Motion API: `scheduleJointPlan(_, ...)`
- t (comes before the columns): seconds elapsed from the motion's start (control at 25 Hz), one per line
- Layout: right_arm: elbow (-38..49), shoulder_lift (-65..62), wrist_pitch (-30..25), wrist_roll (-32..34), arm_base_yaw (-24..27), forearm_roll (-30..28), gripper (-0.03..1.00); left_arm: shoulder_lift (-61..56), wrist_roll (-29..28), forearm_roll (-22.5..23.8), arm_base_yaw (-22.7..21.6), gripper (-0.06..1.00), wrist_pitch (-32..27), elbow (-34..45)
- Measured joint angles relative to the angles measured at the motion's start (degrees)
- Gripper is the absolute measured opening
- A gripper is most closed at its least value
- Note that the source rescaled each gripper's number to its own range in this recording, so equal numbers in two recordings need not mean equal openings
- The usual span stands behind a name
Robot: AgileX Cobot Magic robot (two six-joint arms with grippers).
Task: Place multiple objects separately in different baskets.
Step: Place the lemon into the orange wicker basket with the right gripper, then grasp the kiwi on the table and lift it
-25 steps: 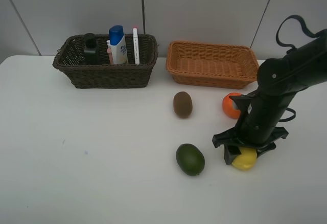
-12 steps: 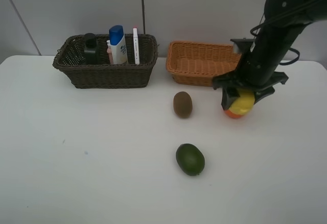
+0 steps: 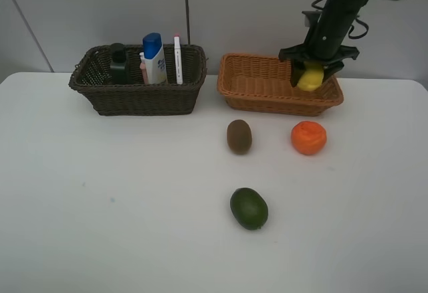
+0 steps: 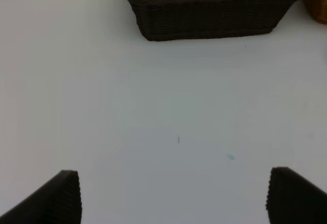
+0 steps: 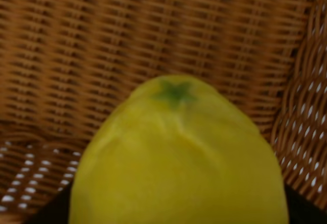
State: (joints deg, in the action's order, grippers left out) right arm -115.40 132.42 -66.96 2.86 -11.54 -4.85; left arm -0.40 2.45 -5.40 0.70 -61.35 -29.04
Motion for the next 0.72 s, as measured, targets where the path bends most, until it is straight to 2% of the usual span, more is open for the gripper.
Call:
scheduleJointPlan(0.04, -1.48, 0.74, -0.27, 0.0, 0.06, -0.91, 0.25, 0.0, 0.0, 0.0, 0.0, 0.95, 0.0, 0.0)
scheduleJointPlan(0.08, -2.17, 1.12, -0.34, -0.07, 0.06, -1.67, 0.53, 0.0, 0.0, 0.0, 0.0, 0.95, 0.0, 0.0)
scheduleJointPlan(0.12, -2.5, 1.33, -0.29, -0.14, 0.06, -2.04, 0.72, 0.0, 0.0, 0.0, 0.0, 0.95, 0.0, 0.0)
scheduleJointPlan(0.2, -2.95, 1.4, -0.41, -0.14, 0.06, -2.17, 0.88, 0.0, 0.0, 0.0, 0.0, 0.95, 0.0, 0.0)
scheduleJointPlan(0.32, -2.95, 1.4, -2.29, -0.14, 0.06, -1.66, 0.96, 0.0, 0.0, 0.0, 0.0, 0.95, 0.0, 0.0)
scheduleJointPlan(0.52, -1.34, -1.78, -2.64, -0.14, -0.13, 3.47, 0.96, 0.0, 0.0, 0.0, 0.0, 0.95, 0.0, 0.0)
scheduleJointPlan(0.72, 7.14, -10.93, -2.57, 0.52, -3.17, 5.71, 0.96, 0.0, 0.0, 0.0, 0.0, 0.95, 0.0, 0.0)
